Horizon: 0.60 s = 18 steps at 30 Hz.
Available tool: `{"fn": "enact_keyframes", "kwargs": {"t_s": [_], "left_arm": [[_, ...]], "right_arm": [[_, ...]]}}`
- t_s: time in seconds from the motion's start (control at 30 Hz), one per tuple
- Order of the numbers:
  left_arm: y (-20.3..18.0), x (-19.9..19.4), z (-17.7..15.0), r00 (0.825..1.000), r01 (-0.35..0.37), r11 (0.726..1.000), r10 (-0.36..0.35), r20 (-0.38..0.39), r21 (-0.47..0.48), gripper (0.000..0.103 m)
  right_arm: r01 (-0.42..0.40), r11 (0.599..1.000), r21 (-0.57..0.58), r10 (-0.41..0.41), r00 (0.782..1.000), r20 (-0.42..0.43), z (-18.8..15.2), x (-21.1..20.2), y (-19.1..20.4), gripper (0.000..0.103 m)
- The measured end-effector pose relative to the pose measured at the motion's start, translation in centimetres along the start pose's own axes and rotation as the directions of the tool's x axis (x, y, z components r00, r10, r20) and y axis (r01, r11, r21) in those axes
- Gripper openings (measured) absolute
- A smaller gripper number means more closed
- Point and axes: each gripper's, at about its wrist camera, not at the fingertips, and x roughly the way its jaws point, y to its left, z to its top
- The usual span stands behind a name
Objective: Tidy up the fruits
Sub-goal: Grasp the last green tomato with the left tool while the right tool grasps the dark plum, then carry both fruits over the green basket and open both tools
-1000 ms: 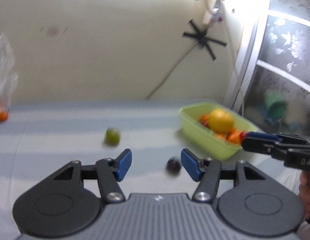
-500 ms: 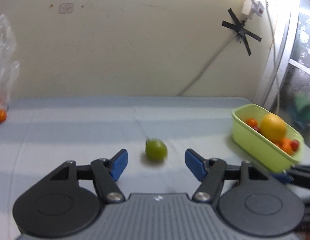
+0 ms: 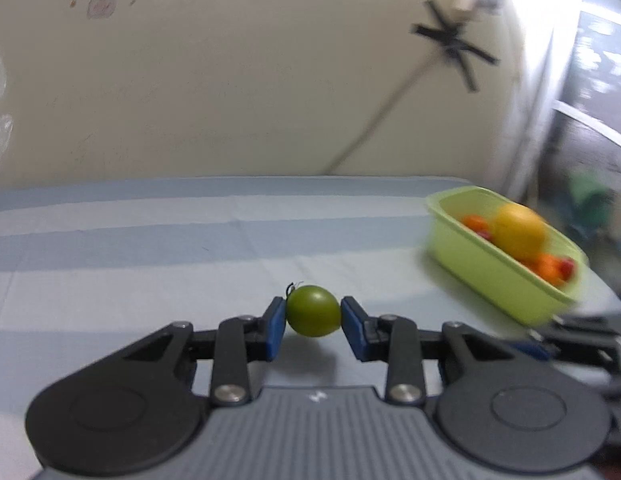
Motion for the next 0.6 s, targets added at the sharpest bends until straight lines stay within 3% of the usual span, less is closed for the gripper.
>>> {"fn": "enact_keyframes", "kwargs": {"t_s": [0.33,0.6], "left_arm": [[-6.5,-5.7,-6.0,0.992,0.124,0.992,-0.124,-0.013,-0.016,0.031],[-12.1,-5.4,-5.4,0.985,0.168,0.984,-0.166,-0.039,0.062,0.031]], "right_arm": [[-0.002,0.993,0.114,-0.001,1.0,0.029,-3.2,-5.7,-3.3,0.025],[0.001,0.974,0.227,-0.021,0.996,0.089,-6.1,-9.7,-6.1,0.025]]}}
